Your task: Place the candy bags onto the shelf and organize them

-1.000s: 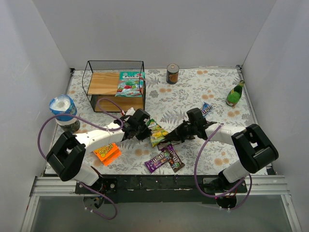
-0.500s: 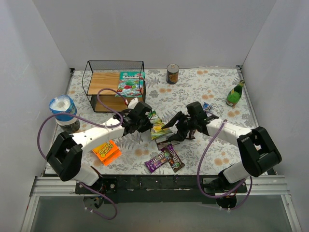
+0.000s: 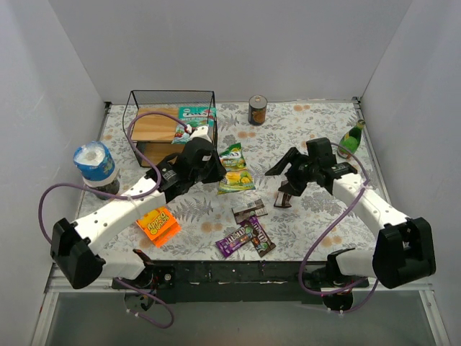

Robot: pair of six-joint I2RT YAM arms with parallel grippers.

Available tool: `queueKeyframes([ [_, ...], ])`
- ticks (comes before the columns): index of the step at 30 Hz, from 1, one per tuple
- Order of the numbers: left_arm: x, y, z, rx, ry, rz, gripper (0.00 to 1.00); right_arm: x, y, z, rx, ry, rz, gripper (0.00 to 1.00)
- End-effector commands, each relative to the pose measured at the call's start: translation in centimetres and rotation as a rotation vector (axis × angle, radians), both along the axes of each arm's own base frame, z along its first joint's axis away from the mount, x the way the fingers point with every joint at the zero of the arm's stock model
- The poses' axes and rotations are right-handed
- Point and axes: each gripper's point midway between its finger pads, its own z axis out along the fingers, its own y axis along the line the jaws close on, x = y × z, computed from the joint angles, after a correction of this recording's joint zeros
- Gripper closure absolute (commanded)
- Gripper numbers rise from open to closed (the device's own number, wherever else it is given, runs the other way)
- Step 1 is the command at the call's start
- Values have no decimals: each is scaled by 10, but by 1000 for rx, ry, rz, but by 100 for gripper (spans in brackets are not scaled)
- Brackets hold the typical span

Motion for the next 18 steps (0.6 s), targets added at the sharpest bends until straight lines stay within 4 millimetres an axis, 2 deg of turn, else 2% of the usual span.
queueKeyframes([
  [1,-15,5,58,6,-160,-159,100,14,-27,31,-98,-139,-7,17],
  [5,-25,12,79,11,-215,-211,100,21,-37,48,-147,-207,-12,16],
  [6,-25,15,94,-2,-252,-207,100,22,-39,51,-158,-220,-14,16],
  [9,-26,23,120,10,-323,-209,100,28,-42,61,-178,-256,-17,16],
  [10,-26,25,137,9,-363,-214,100,28,-43,61,-187,-260,-14,16],
  [12,-26,29,152,24,-395,-214,100,30,-44,65,-192,-274,-16,16],
  [13,-23,34,171,21,-431,-185,100,30,-44,65,-195,-277,-13,16],
  [16,-15,47,188,78,-474,-136,100,30,-44,64,-194,-277,-8,16],
  [18,-9,56,209,101,-528,-99,100,30,-43,62,-193,-275,0,16],
])
